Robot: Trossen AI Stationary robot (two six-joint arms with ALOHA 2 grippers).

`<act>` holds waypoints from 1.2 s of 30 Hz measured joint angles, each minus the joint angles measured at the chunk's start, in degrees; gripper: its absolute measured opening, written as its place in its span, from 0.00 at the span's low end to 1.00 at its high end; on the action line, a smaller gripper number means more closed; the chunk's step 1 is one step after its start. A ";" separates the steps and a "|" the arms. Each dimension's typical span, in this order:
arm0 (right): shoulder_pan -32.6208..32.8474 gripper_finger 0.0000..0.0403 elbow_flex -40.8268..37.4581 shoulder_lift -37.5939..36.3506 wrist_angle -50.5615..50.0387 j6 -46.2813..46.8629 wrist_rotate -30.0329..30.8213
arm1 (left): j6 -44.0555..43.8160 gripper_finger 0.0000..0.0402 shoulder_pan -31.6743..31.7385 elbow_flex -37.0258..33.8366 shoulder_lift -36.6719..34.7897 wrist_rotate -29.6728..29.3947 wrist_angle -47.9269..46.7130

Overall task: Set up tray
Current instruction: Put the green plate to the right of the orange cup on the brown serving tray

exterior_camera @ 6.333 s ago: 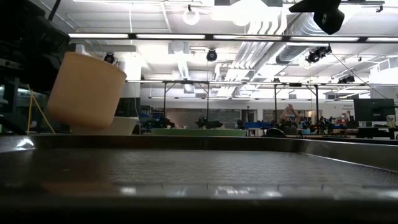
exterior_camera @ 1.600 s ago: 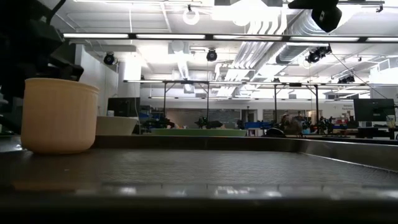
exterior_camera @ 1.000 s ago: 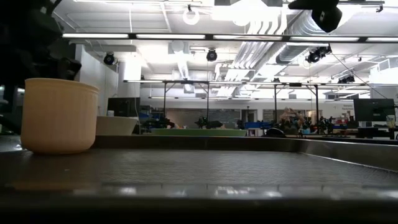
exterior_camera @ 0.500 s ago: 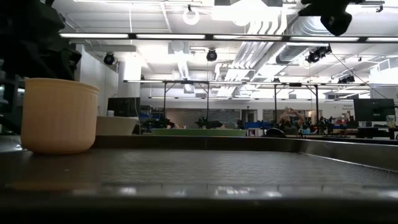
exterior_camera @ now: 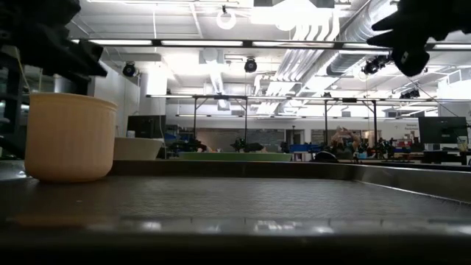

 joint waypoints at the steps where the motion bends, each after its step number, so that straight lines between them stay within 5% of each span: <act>1: -0.01 0.21 -0.83 -0.80 0.64 -0.39 -0.05 | 0.39 0.50 0.00 0.00 -0.33 0.00 1.02; 9: -0.01 0.21 -5.87 -5.97 1.44 -0.84 0.04 | 2.51 0.50 -0.02 0.00 -3.12 -2.10 7.20; 24: 0.00 0.21 -9.37 -10.96 2.01 -3.98 -0.57 | 5.31 0.50 0.00 0.04 -3.78 -21.70 19.67; 36: -0.01 0.21 -9.37 -11.02 -0.27 -4.48 -1.72 | 3.87 0.50 0.00 0.04 -2.59 -23.49 23.16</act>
